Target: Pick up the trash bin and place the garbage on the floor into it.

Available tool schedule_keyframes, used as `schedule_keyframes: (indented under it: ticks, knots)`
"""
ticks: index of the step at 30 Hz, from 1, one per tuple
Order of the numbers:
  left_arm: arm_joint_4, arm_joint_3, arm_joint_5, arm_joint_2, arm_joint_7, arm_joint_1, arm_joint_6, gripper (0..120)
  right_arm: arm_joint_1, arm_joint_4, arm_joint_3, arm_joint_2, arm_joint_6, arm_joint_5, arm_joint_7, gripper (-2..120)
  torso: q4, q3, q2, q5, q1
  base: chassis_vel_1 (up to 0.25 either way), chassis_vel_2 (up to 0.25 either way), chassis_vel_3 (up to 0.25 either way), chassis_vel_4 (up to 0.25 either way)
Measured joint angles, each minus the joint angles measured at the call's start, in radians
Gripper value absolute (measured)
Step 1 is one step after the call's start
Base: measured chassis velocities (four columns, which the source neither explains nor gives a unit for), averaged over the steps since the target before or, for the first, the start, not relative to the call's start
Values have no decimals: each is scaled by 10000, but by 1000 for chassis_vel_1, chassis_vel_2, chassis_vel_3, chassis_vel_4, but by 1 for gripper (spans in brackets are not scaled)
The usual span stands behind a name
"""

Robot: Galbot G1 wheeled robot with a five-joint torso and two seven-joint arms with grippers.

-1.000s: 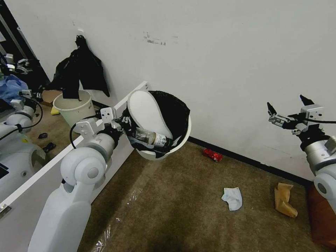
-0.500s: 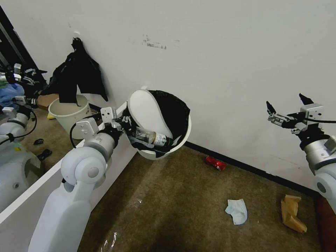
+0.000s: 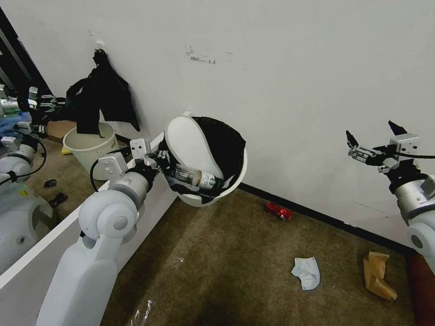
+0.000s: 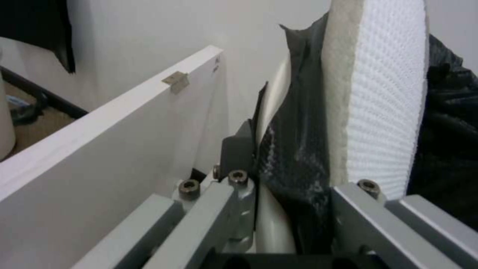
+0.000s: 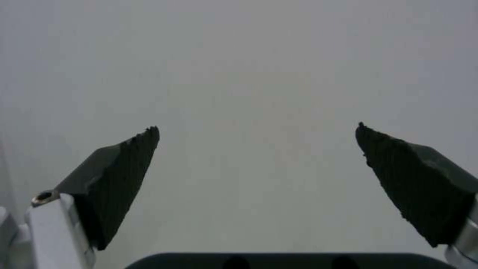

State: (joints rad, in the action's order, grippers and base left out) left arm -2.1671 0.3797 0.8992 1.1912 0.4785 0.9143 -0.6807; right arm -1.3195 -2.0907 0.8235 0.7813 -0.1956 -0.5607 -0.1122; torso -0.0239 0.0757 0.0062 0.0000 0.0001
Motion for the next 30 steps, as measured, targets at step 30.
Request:
schedule_keyframes:
  ticks: [30]
  knots:
    - [-103, 168, 6, -70, -78, 211, 25, 4, -1307, -475, 53, 171, -5500, -4064, -2037, 100, 1, 0, 0, -1, 0, 0, 0, 0, 0]
